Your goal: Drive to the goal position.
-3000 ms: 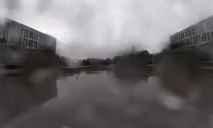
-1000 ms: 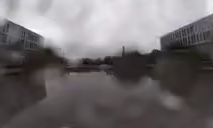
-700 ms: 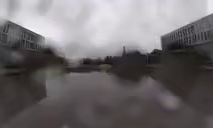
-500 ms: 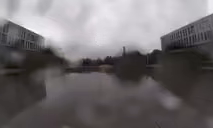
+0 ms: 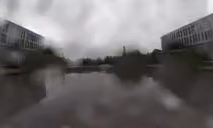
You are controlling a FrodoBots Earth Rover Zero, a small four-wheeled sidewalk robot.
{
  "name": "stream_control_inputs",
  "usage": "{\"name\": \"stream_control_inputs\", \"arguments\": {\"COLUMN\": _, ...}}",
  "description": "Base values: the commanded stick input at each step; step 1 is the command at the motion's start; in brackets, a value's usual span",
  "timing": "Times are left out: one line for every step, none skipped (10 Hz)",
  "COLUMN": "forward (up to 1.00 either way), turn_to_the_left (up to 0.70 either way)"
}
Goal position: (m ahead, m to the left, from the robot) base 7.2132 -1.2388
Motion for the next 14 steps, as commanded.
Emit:
{"name": "stream_control_inputs", "arguments": {"forward": 1.00, "turn_to_the_left": 0.00}}
{"name": "stream_control_inputs", "arguments": {"forward": 1.00, "turn_to_the_left": 0.00}}
{"name": "stream_control_inputs", "arguments": {"forward": 1.00, "turn_to_the_left": 0.00}}
{"name": "stream_control_inputs", "arguments": {"forward": 1.00, "turn_to_the_left": 0.00}}
{"name": "stream_control_inputs", "arguments": {"forward": 1.00, "turn_to_the_left": 0.00}}
{"name": "stream_control_inputs", "arguments": {"forward": 1.00, "turn_to_the_left": 0.00}}
{"name": "stream_control_inputs", "arguments": {"forward": 1.00, "turn_to_the_left": 0.00}}
{"name": "stream_control_inputs", "arguments": {"forward": 1.00, "turn_to_the_left": 0.00}}
{"name": "stream_control_inputs", "arguments": {"forward": 1.00, "turn_to_the_left": 0.00}}
{"name": "stream_control_inputs", "arguments": {"forward": 1.00, "turn_to_the_left": 0.00}}
{"name": "stream_control_inputs", "arguments": {"forward": 1.00, "turn_to_the_left": 0.00}}
{"name": "stream_control_inputs", "arguments": {"forward": 1.00, "turn_to_the_left": 0.00}}
{"name": "stream_control_inputs", "arguments": {"forward": 1.00, "turn_to_the_left": 0.00}}
{"name": "stream_control_inputs", "arguments": {"forward": 1.00, "turn_to_the_left": 0.00}}
